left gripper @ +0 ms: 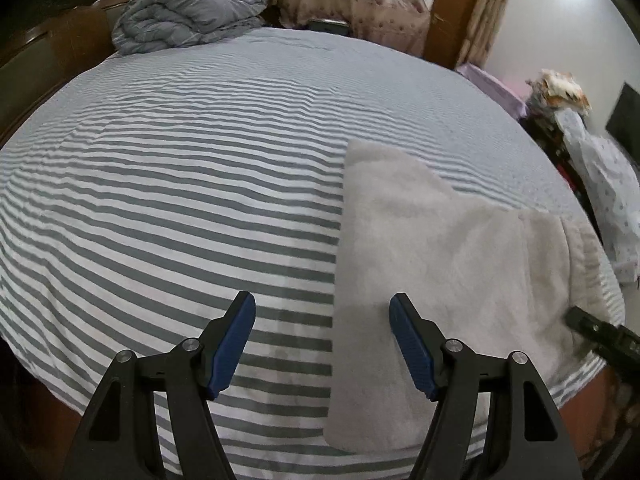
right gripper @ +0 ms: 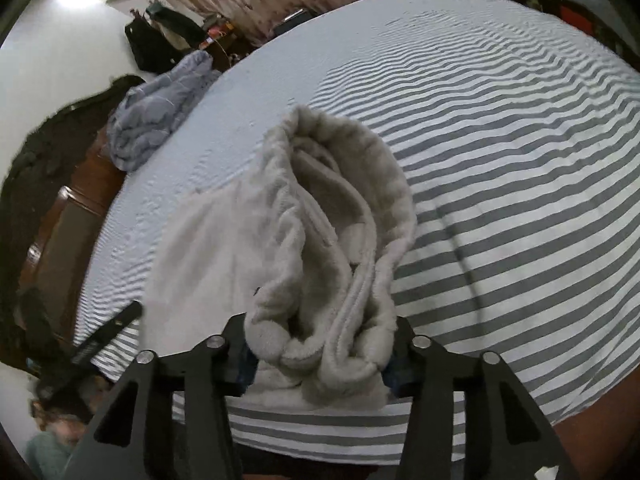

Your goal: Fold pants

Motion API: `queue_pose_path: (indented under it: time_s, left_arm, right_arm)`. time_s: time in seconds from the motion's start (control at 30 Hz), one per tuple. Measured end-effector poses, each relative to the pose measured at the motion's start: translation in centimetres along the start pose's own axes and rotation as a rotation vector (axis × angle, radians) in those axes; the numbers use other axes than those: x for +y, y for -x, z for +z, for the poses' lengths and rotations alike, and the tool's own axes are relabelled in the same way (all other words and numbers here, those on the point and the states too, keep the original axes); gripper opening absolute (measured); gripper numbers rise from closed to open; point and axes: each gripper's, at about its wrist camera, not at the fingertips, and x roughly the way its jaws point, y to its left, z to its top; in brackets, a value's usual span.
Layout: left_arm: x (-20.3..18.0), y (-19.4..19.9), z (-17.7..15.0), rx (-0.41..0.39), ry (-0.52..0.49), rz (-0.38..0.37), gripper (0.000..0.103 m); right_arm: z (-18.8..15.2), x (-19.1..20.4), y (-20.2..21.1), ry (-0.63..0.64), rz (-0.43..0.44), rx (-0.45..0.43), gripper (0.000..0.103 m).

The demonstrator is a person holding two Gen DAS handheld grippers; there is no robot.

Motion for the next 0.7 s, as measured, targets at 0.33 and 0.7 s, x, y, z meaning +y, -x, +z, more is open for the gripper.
queue_pose_path:
  time_s: [0.33,0.7]
  left_arm:
    - [-1.6,-1.3,-1.9,-0.031,-0.121,0.068,0.076]
    - [-0.4,-2.2,-1.6,-0.015,-0.063,0.037,0.081]
  right_arm:
    - [0.1,-1.6,-1.1,0.043,-0.057,0.021,0.071]
    - [5.0,-0.8,1.4,0.073,0.053,-0.040,0.072]
